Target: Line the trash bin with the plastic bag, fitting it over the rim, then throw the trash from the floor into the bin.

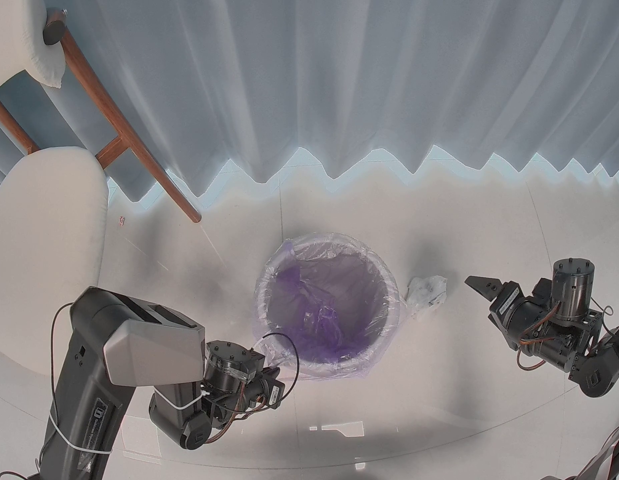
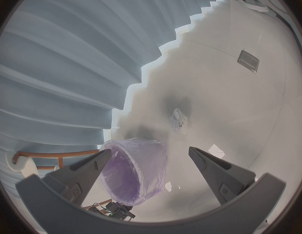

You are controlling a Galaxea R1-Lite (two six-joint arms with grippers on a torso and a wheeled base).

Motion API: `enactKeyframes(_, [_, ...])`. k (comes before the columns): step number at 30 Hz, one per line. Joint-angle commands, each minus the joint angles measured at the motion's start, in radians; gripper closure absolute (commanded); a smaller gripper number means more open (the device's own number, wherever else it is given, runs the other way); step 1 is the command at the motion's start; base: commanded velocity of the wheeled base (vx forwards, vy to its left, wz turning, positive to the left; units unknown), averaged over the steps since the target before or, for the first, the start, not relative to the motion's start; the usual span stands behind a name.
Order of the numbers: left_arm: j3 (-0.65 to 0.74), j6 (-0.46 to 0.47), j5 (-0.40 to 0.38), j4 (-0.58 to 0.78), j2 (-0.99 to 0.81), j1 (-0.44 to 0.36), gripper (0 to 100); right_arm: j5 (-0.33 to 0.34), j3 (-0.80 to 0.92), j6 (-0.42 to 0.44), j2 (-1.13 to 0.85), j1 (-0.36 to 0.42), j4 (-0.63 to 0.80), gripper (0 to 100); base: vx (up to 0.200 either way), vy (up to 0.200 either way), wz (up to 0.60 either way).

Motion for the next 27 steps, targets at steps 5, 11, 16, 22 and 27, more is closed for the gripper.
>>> enactKeyframes(5, [0.043, -0.002, 0.004, -0.111, 0.044, 0.001, 0, 0.000, 0.000, 0.000, 0.006, 0.000, 0.000, 0, 0.000, 0.000, 0.00])
enactKeyframes(11, [0.142, -0.002, -0.004, -0.182, 0.010, -0.002, 0, 0.000, 0.000, -0.001, 0.006, 0.000, 0.000, 0, 0.000, 0.000, 0.00])
enactKeyframes(16, [0.243, 0.000, -0.009, -0.182, -0.102, 0.001, 0, 0.000, -0.001, -0.001, 0.006, 0.000, 0.000, 0, 0.000, 0.000, 0.00])
enactKeyframes(22, [0.396, -0.008, -0.004, -0.182, -0.349, 0.003, 0, -0.001, 0.014, -0.003, -0.003, 0.000, 0.001, 0, 0.000, 0.000, 0.00])
enactKeyframes(27, [0.571, -0.065, -0.004, -0.182, -0.697, -0.003, 0, -0.009, 0.058, 0.002, -0.038, 0.002, 0.005, 0, 0.000, 0.000, 0.00])
